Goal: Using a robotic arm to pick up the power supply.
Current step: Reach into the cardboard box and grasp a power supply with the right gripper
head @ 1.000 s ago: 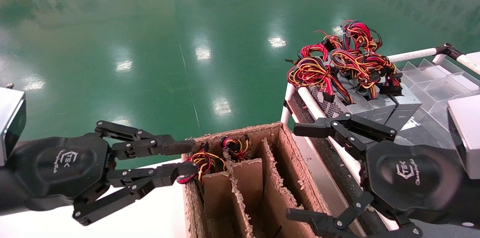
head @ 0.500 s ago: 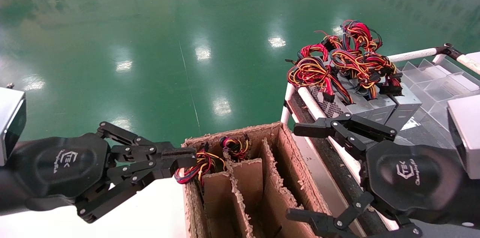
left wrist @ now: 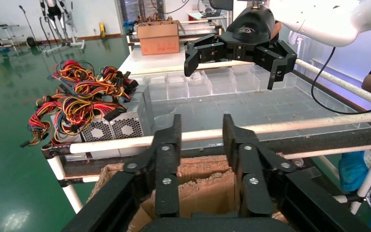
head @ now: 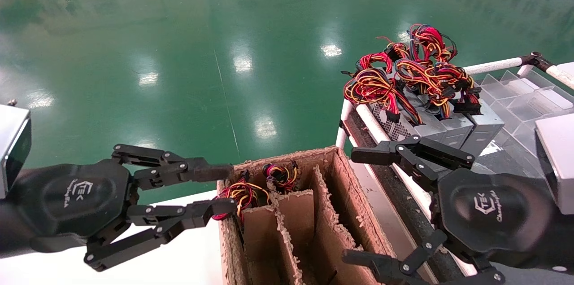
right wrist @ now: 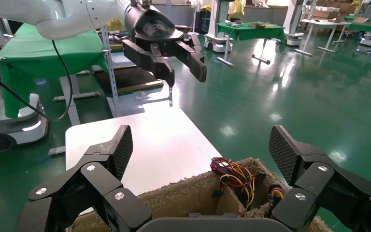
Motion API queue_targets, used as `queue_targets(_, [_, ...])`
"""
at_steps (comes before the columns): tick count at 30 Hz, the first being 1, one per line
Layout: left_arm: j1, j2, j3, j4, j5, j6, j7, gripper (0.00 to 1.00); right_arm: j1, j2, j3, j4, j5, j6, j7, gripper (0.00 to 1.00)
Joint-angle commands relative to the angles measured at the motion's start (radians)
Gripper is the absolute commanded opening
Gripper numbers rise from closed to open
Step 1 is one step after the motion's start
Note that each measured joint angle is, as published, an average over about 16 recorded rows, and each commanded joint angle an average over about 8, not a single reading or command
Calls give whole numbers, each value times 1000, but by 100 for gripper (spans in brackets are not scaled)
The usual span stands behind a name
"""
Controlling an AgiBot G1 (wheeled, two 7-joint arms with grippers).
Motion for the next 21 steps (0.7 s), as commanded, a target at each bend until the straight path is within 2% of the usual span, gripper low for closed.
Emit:
queue_targets(1, [0,0,0,0,0,0,0,100,0,0,0,1,0,-1,0,100])
queue_targets(13, [0,0,0,0,0,0,0,100,3,-22,-15,-89,-21,16,0,100])
queue_targets(21, [0,0,0,0,0,0,0,100,87,-84,-69,-188,-107,8,6,100])
